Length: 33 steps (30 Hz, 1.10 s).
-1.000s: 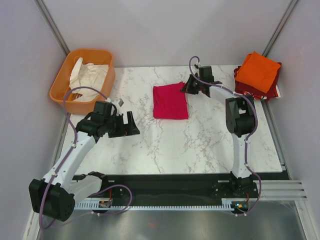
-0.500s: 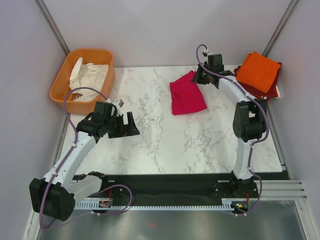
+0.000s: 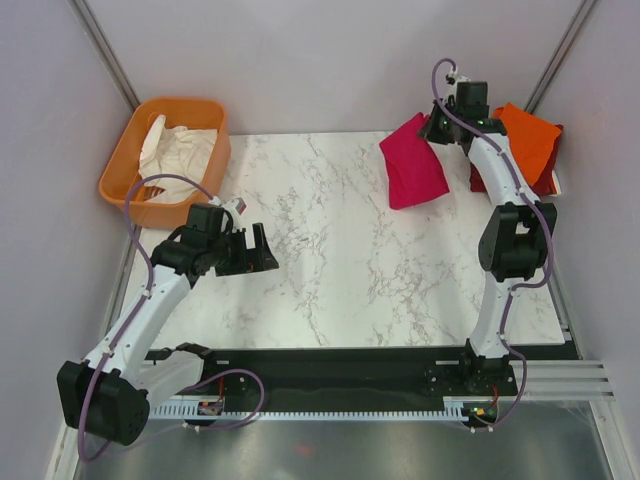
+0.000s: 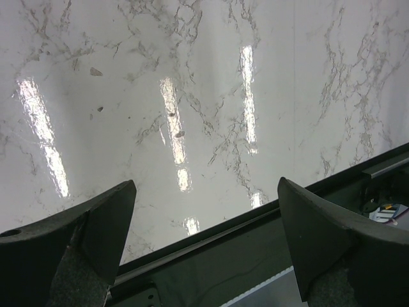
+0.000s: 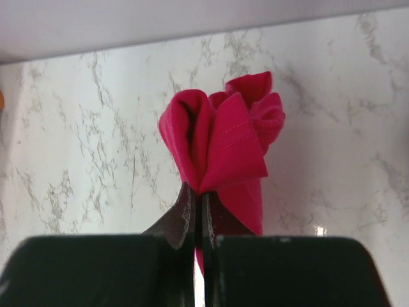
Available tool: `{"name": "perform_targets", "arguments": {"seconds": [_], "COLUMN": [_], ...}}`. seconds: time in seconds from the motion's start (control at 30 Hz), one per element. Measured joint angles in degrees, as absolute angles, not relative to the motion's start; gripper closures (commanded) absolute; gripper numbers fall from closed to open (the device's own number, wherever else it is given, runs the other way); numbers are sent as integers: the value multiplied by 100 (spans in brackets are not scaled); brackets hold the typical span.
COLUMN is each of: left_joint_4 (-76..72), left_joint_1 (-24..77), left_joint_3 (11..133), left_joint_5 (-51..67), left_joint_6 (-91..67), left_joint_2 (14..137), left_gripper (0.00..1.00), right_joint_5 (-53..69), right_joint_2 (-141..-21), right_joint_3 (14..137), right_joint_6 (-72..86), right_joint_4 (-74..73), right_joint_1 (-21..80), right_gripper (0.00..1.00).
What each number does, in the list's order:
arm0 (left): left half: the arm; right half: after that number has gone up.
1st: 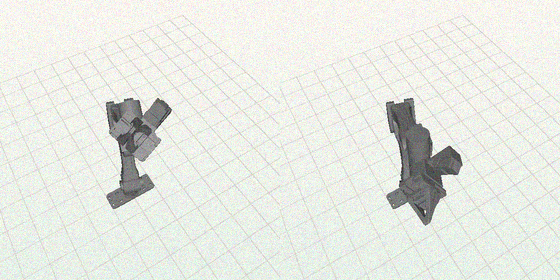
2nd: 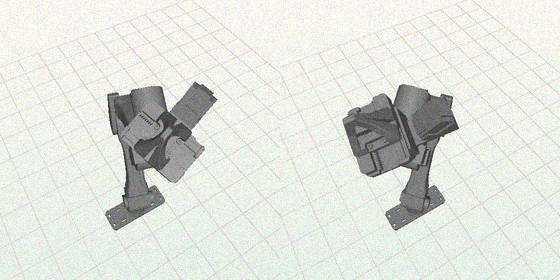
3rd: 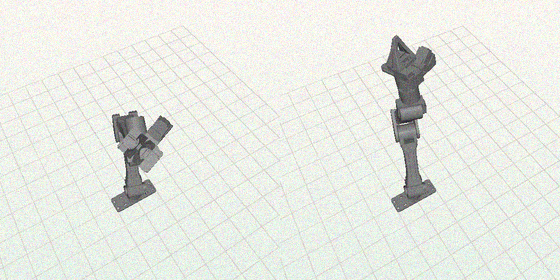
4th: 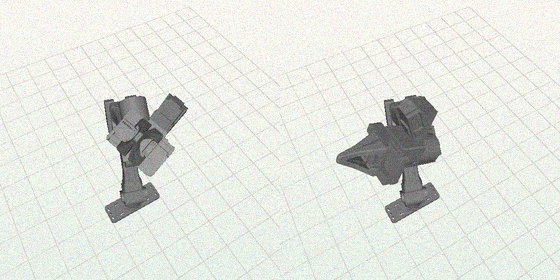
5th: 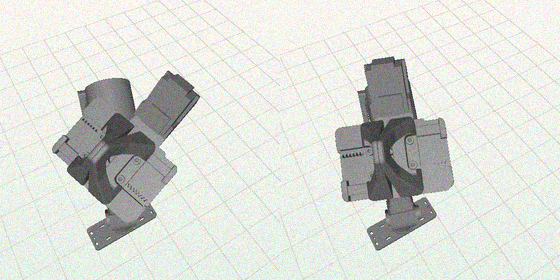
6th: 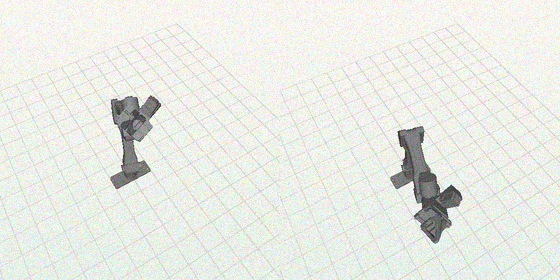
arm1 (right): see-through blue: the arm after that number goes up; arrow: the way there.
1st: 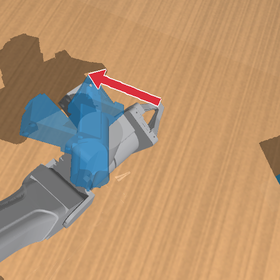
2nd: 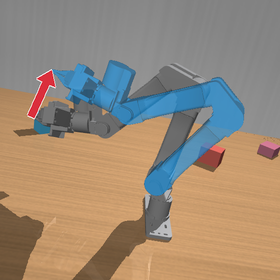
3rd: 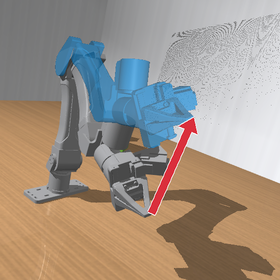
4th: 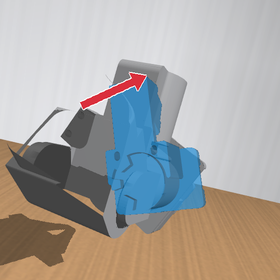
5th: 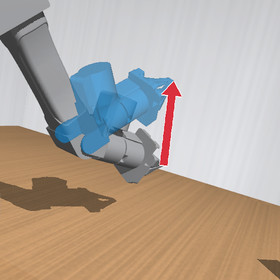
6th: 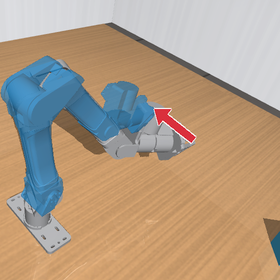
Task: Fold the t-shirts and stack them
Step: Neatly place the folded tshirt to the corner
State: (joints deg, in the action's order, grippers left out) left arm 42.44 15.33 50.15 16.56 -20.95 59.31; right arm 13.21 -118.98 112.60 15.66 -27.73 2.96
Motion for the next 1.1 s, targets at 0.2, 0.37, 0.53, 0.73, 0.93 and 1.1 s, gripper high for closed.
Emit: {"name": "perform_targets", "arguments": {"seconds": [0.2,0.37,0.53,0.73,0.93,1.1], "left_joint_4": [4230,4230,4226,4200,4189,4187], "left_joint_1": [1533,1533,1533,1533,1535,1551], "left_joint_3": [5015,5015,5009,4963,4941,4941], "left_joint_5": [1656,1653,1653,1653,1653,1651], "left_joint_6": [-2095,-2095,-2095,-2097,-2097,-2097], "left_joint_2": [5931,5931,5931,5931,5933,5935], "left_gripper": [0,0,0,0,0,0], "right_joint_5": [1437,1520,1693,2023,2386,2491], "right_joint_2": [-11974,-12178,-12191,-12274,-12442,-12709], "right_joint_3": [12547,13880,14239,14320,14376,14254], "right_joint_6": [1588,1678,1815,2126,2558,2928], "right_joint_4": [-3277,-3424,-3503,-3562,-3514,-3256], "right_joint_1": [56,23,-180,-810,-1796,-2777], "right_gripper": [100,100,100,100,100,100]}}
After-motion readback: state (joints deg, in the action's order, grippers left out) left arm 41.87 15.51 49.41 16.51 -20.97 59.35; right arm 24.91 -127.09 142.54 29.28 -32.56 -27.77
